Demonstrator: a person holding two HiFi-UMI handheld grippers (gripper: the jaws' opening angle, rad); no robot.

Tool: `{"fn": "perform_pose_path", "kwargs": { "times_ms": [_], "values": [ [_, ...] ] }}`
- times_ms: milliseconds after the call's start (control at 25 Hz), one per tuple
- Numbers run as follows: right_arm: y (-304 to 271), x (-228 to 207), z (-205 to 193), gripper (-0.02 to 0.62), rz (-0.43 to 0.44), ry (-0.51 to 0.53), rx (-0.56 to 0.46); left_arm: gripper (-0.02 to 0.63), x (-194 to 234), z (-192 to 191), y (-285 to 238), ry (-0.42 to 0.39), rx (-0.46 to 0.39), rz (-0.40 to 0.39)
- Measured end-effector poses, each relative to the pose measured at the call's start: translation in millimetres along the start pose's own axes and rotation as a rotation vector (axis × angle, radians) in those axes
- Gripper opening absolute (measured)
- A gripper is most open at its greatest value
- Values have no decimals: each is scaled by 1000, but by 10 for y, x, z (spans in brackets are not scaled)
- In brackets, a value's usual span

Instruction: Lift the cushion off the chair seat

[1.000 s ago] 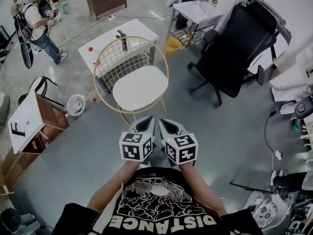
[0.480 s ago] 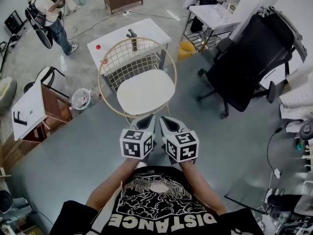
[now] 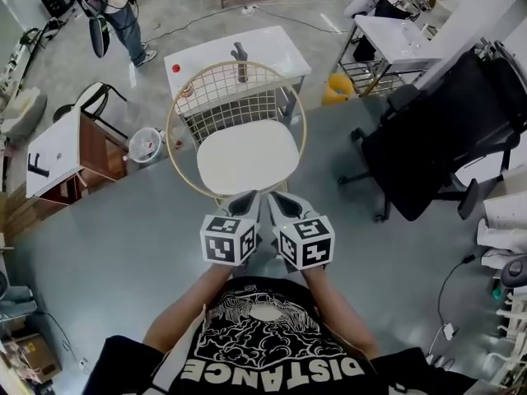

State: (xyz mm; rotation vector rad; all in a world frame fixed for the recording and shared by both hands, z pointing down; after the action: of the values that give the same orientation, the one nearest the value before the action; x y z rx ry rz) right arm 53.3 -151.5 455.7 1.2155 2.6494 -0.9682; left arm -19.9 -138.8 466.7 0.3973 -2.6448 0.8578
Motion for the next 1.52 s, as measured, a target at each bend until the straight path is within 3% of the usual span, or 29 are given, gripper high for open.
{"fn": "perform_pose_path", "kwargs": {
  "times_ms": [840,1200,1520],
  "values": [
    [-337,-421,105,0,278,110,81,-8,84,-34,-319,118,-97,281],
    [-363,-400,-38,0,304,113,104,-2,200,-177,-340,193,-159,293],
    [-564,-497,-197,0,282,139,144,-2,391,-409,-576,363,-256,180]
  ]
}}
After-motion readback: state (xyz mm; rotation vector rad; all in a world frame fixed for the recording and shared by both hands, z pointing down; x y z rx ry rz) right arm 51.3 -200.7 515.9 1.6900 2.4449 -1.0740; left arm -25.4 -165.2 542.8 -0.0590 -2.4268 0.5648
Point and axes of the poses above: the fingertips, and each gripper's own axes: y backward along the fingers, x to its left, z out of its top, the point moved 4 cm from there along y, backward along the fingers, and after that the axes turned 1 degree about -x, right-handed, at the moved point
